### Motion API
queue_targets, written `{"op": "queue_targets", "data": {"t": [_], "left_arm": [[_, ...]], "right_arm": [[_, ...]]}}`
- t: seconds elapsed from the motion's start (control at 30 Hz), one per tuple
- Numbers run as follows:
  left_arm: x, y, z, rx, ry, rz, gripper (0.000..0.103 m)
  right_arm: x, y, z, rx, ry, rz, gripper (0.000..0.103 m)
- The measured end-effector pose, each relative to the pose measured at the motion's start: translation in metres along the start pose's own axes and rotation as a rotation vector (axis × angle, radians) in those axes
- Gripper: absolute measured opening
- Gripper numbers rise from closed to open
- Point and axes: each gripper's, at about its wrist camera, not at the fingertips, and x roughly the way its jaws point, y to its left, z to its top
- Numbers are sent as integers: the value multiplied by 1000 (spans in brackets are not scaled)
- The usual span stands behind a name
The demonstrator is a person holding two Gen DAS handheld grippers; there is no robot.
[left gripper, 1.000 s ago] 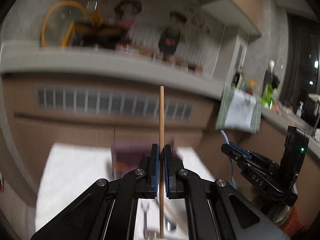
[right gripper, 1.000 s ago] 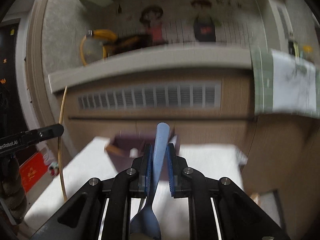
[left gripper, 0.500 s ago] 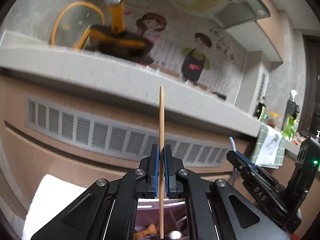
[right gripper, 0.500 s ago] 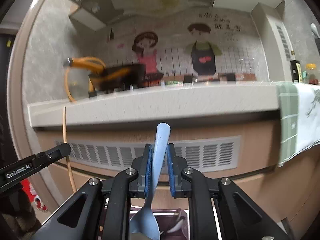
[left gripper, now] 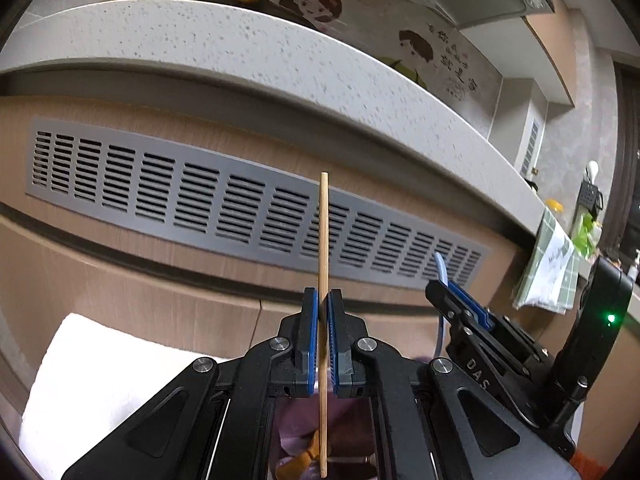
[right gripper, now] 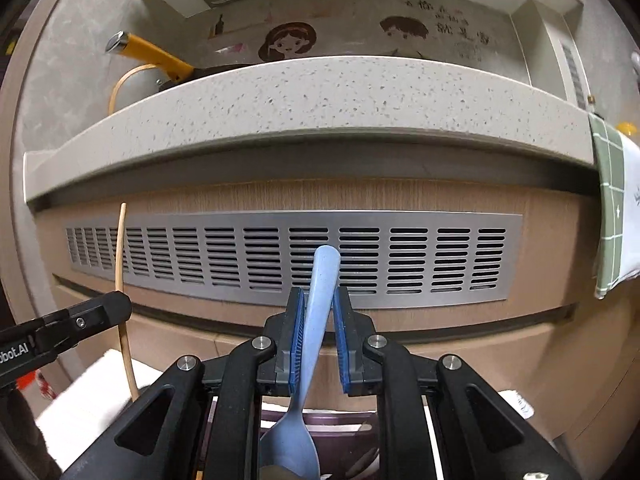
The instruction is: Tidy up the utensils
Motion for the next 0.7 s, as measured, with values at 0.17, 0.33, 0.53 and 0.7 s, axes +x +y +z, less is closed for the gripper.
{"op": "queue_targets", "data": {"t": [0.17, 0.33, 0.53, 0.7], "left_arm": [[0, -1, -13, -2, 36, -5, 7], [-2, 3, -19, -19, 78, -2, 7], [-24, -2, -21, -8, 82, 1, 8], [-42, -7, -25, -18, 85, 1, 8]], "right_arm": [[-2, -6, -9, 7, 23, 25, 14], [-6, -17, -16, 44, 81, 83, 15], [-35, -25, -16, 45, 90, 99, 15], [-45, -32, -29, 88, 200, 170, 16]]}}
